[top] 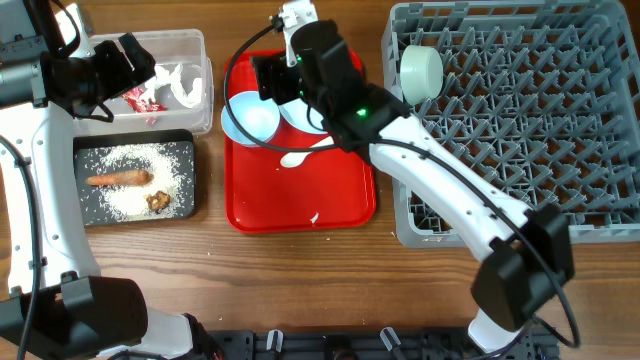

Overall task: Sort waste into correct bins and load items into the dishwasher rack
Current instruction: 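Reach the right gripper back to the light-blue bowl on the red tray, then grasp the light-blue bowl and carry it into the dish rack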

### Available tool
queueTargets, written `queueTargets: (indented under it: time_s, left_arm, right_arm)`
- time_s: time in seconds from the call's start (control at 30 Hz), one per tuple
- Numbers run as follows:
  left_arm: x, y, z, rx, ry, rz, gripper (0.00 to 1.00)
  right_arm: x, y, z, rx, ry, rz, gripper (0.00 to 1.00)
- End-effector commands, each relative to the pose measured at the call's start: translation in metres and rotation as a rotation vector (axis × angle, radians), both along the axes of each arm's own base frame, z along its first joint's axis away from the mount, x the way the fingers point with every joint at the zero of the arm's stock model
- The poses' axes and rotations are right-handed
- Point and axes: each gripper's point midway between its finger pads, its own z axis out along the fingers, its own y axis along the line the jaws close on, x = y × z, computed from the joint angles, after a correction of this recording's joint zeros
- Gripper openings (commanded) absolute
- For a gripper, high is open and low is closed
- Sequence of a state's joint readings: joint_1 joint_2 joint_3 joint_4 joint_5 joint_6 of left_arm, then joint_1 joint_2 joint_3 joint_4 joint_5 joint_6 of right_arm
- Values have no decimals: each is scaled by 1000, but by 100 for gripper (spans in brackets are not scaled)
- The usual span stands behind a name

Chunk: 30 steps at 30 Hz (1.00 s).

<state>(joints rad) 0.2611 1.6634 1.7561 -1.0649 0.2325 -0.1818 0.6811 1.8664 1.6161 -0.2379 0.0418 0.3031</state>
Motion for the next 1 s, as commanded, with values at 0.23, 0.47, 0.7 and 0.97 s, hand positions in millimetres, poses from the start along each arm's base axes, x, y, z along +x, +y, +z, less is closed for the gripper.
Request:
queueTargets:
  time_s: [0.23, 0.47, 0.7, 0.97]
  left_arm:
    - [1, 2, 0, -6, -2, 11, 100]
    - [1, 2, 0, -6, -2, 11, 100]
    - [1, 2, 0, -6, -2, 11, 100]
    - [1, 2, 0, -6, -2, 11, 100]
  right_arm:
    - [-10, 31, -165, 117, 476, -210, 59]
    - [-21, 33, -188, 95, 549, -206, 51]
    - [-30, 25, -205, 55, 606, -239, 43]
    - [-32, 25, -223, 55, 641, -265, 24]
